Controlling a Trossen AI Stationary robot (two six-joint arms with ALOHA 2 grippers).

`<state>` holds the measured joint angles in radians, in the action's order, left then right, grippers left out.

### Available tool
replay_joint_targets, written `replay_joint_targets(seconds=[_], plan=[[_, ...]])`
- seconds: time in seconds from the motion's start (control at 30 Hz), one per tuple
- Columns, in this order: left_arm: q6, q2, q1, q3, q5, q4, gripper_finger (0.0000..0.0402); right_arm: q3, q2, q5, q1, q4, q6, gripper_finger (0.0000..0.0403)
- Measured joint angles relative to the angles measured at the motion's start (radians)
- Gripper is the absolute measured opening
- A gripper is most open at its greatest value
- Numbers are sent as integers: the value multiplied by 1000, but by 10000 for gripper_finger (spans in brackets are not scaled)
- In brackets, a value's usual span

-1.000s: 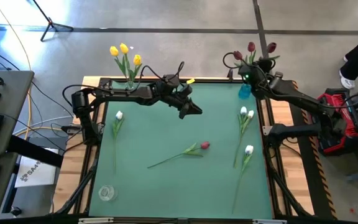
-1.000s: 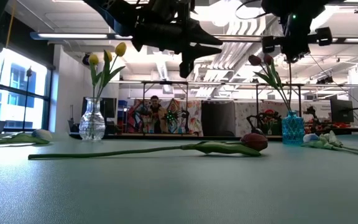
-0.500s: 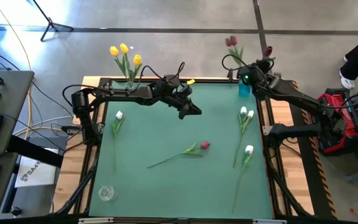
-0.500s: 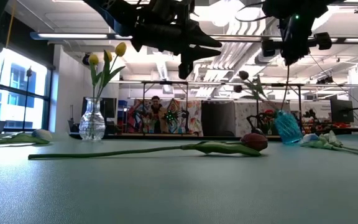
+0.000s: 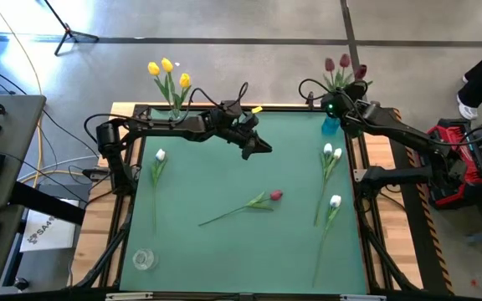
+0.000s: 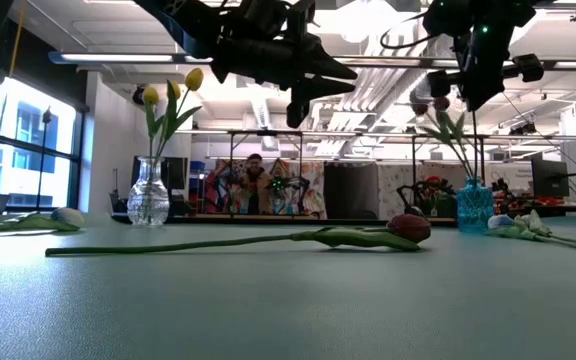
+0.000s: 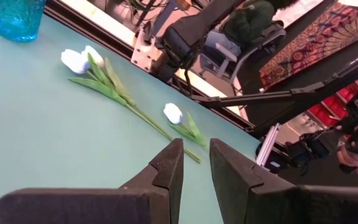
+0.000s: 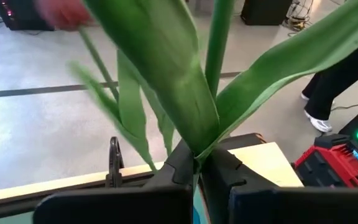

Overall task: Sort flowers into vase by color
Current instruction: Put the top red tulip into the blue vase

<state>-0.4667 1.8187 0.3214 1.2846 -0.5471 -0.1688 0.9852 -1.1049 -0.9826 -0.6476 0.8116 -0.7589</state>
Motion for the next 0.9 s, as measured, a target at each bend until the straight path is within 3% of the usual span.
replay_joint_targets(seconds=[0.17, 0.33, 0.63, 0.9], plan=[[0, 0, 0, 0, 1, 0, 67, 1, 0, 62, 0, 0, 7, 13], [0, 0, 0, 0, 1, 0, 67, 1, 0, 126, 0, 1, 38, 53], [-4, 0, -1, 0, 1, 1, 67, 1, 3, 133, 0, 1, 42, 128], [5, 0, -4, 0, -2, 37, 67, 1, 101, 173, 39, -6, 29, 147]])
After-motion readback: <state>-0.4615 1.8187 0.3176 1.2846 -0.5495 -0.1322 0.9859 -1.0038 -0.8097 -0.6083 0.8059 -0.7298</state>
